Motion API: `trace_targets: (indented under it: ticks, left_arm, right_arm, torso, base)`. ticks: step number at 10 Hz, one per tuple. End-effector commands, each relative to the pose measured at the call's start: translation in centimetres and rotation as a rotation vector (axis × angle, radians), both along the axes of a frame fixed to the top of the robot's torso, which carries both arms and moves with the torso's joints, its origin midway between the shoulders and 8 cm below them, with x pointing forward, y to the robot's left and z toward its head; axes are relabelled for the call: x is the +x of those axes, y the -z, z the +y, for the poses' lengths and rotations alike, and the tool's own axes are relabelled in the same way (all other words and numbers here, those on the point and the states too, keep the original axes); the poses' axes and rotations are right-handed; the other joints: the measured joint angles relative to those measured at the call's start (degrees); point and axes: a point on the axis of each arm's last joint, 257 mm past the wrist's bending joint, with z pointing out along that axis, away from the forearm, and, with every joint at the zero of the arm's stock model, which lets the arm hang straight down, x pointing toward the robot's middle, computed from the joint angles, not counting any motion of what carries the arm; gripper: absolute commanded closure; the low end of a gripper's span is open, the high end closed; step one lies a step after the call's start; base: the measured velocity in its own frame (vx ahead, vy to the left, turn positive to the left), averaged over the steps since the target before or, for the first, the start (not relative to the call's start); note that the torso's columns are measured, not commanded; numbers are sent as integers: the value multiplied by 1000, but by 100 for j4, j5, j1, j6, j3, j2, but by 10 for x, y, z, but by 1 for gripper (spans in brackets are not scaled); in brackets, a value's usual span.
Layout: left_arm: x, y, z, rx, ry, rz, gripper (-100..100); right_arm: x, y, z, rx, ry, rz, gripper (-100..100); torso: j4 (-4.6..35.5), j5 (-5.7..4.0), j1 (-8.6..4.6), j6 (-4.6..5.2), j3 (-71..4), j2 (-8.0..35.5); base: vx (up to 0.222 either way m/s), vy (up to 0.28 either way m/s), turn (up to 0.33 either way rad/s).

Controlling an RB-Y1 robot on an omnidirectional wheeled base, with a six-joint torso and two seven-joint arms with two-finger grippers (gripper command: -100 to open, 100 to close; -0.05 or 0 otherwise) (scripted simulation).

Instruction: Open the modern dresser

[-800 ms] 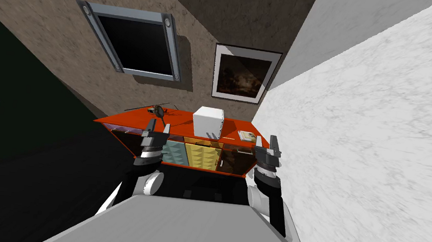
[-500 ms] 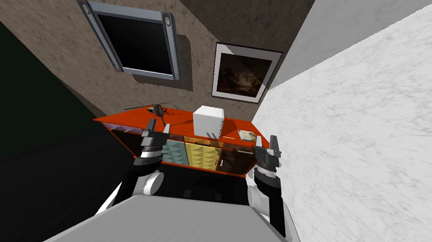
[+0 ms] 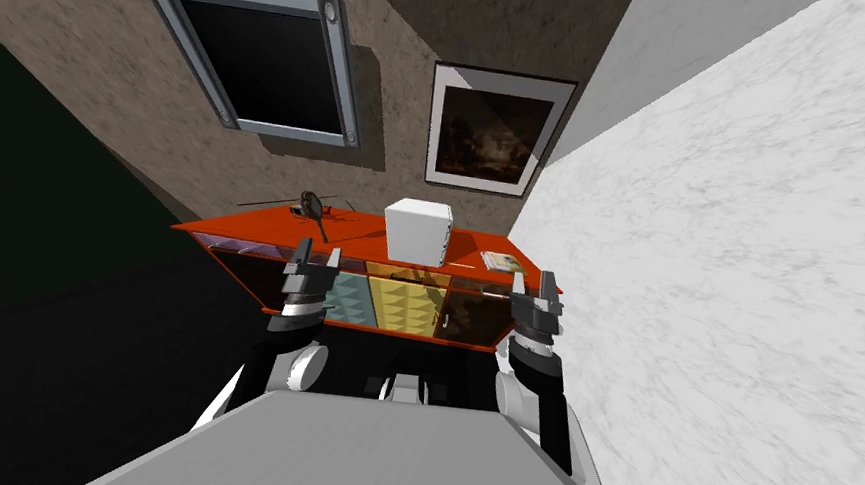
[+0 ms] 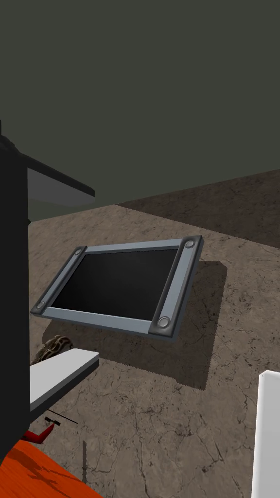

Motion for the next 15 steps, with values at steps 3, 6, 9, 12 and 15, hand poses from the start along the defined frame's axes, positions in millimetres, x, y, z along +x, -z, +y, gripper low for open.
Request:
trace_targets:
  ticks: [3,6,9,12,15]
  left_arm:
    - [2,13,-4,45,21,13,-100]
    - [5,31,-6,73,34,25,-100]
    - [6,52,-7,89,40,38,-100]
    - [6,73,-6,96,42,51,-100]
    - [5,94,-6,92,39,64,-100]
  right_arm:
    - [0,0,0,0,0,0,0]
    - [0,0,0,0,0,1,0]
    - [0,0,0,0,0,1,0]
    - [0,0,0,0,0,1,0]
    - [0,0,0,0,0,1,0]
  torso:
    - [1033,0,0,0,-2090,1033]
    - [1111,0,0,0,-2232,1107]
    - [1115,-1,-2,0,-2228,1115]
    - [1113,0,2,0,-2232,1110]
    - [1115,0,0,0,-2228,1115]
  base:
    - [21,-7,-17]
    - [45,-11,-26]
    - [46,-14,-28]
    - [54,-12,-29]
    - [45,-12,-26]
